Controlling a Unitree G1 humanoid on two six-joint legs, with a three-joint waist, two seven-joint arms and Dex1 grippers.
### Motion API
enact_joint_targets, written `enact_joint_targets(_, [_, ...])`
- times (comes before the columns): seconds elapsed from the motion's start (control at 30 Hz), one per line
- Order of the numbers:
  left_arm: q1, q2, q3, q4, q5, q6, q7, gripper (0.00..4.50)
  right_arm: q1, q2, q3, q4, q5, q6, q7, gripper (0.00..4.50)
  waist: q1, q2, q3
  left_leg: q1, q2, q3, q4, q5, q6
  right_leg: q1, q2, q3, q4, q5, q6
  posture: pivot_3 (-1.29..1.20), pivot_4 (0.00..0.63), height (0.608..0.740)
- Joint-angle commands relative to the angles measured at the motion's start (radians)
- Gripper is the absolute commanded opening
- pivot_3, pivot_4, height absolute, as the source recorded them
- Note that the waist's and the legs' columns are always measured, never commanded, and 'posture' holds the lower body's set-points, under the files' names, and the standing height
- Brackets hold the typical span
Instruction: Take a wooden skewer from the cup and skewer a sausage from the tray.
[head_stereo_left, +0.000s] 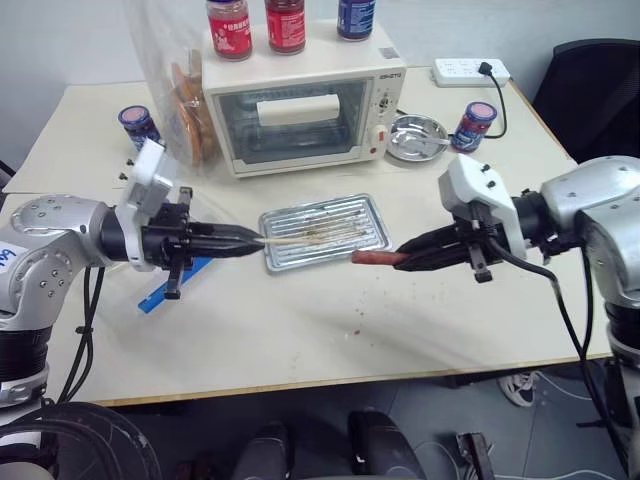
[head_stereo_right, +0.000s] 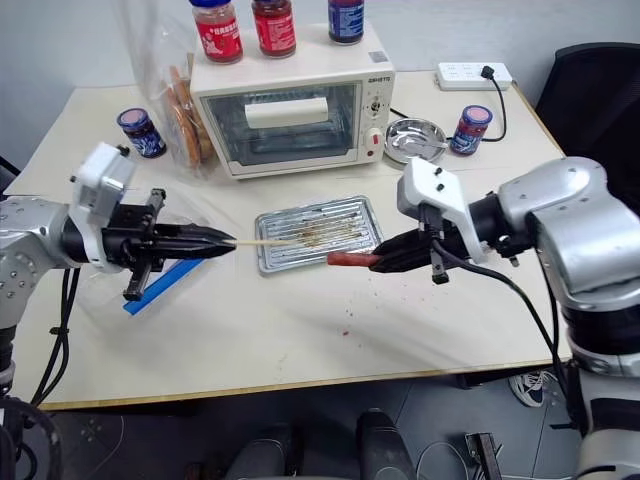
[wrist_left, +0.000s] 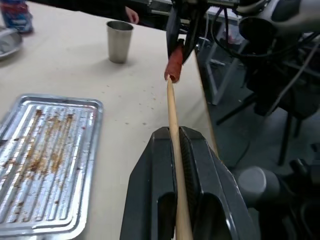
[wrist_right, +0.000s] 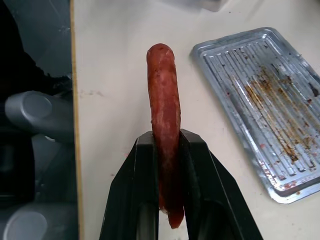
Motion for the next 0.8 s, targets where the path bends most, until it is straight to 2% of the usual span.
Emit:
enact_joint_targets(0.03, [-0.041,-0.011,-0.009,0.001,0.026,-0.025,-0.032,0.0,0.006,-0.026,-0.068,-0.063,0.086,0.051,-0.056,0.28,0.009,0.0,0.0,0.0,0.0,0.0,0.0,0.0,0.0,0.0,0.0,0.0,0.0,0.0,0.0,0.0,0.15,0.74])
enact_joint_targets(0.33, [-0.086,-0.069,-0.038,0.011,0.057,-0.025,-0.036,0.0,0.009,-0.05,-0.067,-0.09,0.198,0.074,-0.161,0.28,0.02,0.0,0.0,-0.001,-0.001,0.0,0.001,0.0,0.001,0.0,0.0,0.0,0.0,0.0,0.0,0.0,0.15,0.74])
enact_joint_targets(0.8, [-0.089,-0.07,-0.023,-0.016,0.055,-0.004,-0.04,0.0,0.014,-0.065,-0.025,-0.069,0.255,0.031,-0.239,0.28,0.019,0.0,0.0,-0.001,0.0,0.0,0.001,0.0,0.001,0.0,0.0,0.0,0.0,0.0,0.0,0.0,0.15,0.74])
